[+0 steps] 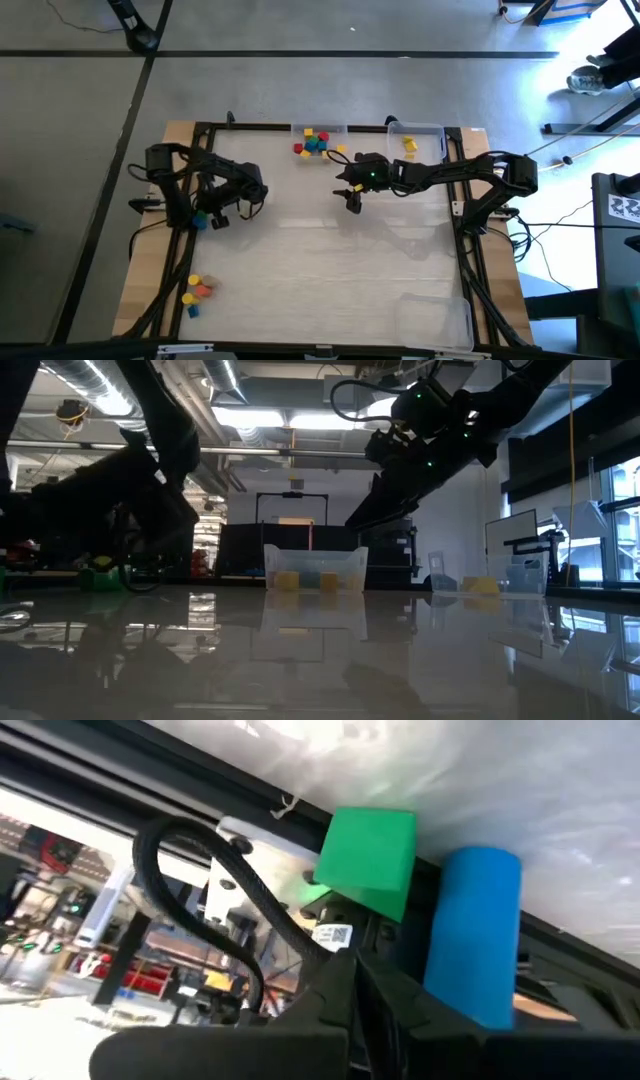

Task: Sort blocks by size
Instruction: Put the triangle green block into the top right transparent bin

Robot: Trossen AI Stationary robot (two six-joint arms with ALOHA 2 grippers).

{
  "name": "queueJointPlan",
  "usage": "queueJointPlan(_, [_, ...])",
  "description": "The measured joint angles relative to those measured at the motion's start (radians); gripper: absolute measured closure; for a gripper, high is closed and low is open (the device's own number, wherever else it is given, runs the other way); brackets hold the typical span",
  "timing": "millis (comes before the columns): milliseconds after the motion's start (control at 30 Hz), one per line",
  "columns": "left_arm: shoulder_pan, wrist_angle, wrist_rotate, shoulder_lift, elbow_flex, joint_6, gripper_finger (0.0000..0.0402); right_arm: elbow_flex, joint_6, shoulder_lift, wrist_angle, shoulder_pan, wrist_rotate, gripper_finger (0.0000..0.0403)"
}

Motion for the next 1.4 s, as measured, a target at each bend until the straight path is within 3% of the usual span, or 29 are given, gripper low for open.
queueJointPlan(300, [0.000,0.028,-0.053,0.100,0.002,0.022,0.0400,0.000,0.000,0.000,0.000,0.000,0.000,0.0165])
queueJointPlan(867, [-0.032,0.111,-0.050,0.095,-0.028,0.070,0.0397,0.000,0.000,0.000,0.000,0.000,-0.001,0.0165])
queueJointPlan(1400, [-0.188,0.141,-0.036,0.007,0.171,0.052,0.0396,0.000,0.000,0.000,0.007,0.000,-0.001,0.0165])
